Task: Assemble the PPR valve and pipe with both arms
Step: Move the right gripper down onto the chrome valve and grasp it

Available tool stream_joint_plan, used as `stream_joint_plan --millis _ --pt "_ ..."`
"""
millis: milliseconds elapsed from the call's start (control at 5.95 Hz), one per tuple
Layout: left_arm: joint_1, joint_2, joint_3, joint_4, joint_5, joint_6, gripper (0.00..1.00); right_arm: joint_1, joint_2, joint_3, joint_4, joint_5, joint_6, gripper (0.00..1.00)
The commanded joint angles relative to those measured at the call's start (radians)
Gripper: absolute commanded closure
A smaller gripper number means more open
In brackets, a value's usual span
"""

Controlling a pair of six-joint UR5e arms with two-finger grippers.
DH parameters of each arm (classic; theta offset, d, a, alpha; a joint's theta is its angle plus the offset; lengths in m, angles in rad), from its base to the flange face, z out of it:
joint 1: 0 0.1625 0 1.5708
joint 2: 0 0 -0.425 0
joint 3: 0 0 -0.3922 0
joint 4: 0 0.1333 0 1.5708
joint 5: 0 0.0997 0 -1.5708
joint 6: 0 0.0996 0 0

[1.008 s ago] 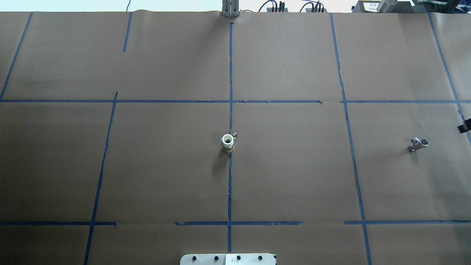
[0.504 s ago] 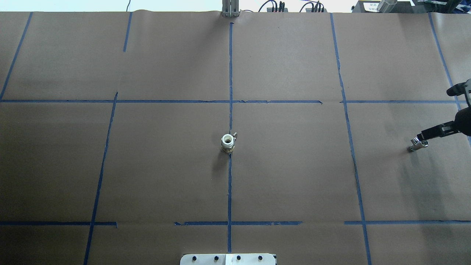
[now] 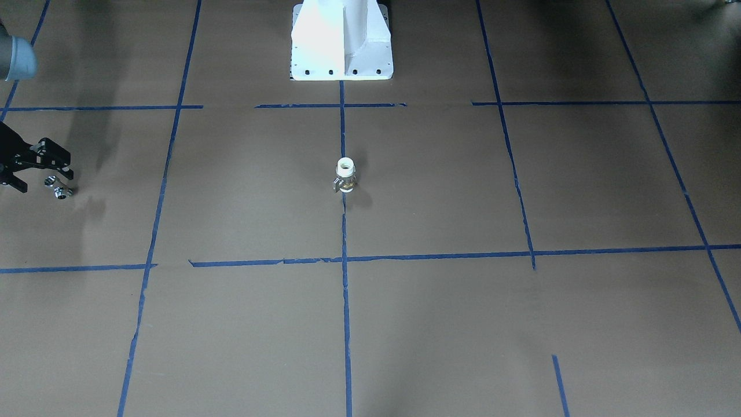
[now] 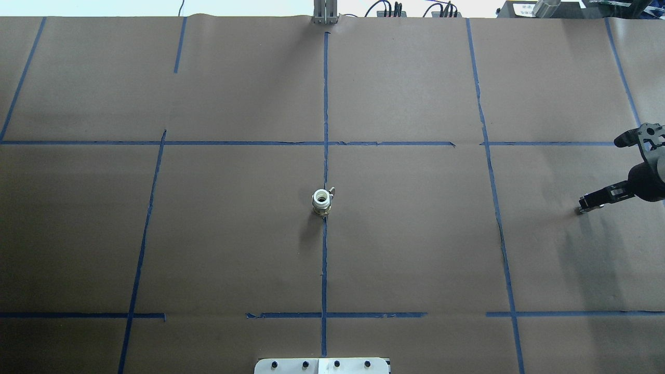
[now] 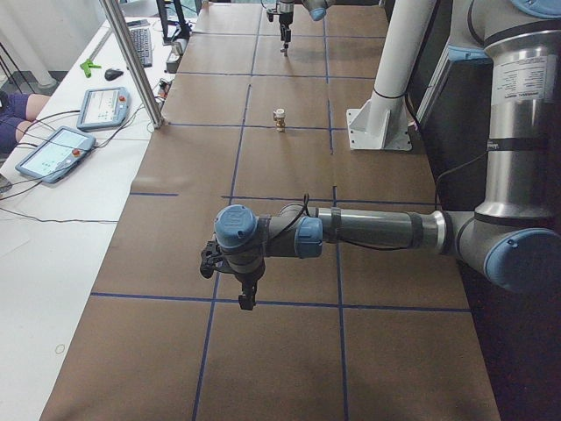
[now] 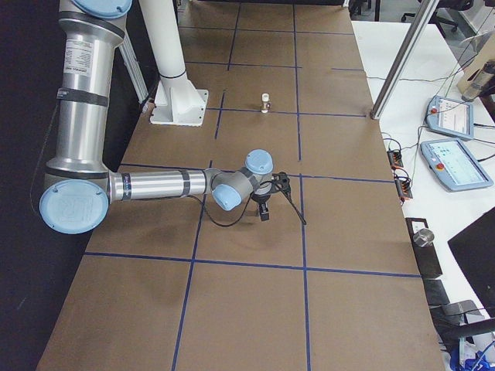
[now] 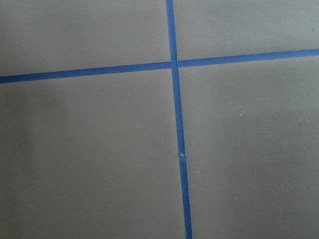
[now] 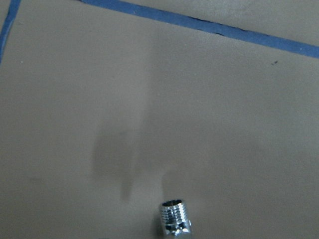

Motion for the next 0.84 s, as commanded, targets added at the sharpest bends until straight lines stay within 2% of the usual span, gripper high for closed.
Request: stream_joint_plan --millis 0,168,504,672 --pt "0.000 0.000 0.001 0.000 0.000 0.000 0.00 -0.004 0.009 -0.007 0.000 -0.002 0.000 0.80" --pt "0.000 0.000 0.001 0.000 0.000 0.001 0.00 -0.004 0.009 -0.004 0.002 -0.002 -0.002 0.99" --pt "0.000 0.001 -0.001 0.000 0.000 0.001 0.00 -0.001 0.013 0.025 0.002 -0.002 0.000 1.00" --pt "0.000 0.001 -0.001 0.000 0.002 0.001 0.00 -0.001 0.015 0.073 -0.014 0.003 0.010 1.00"
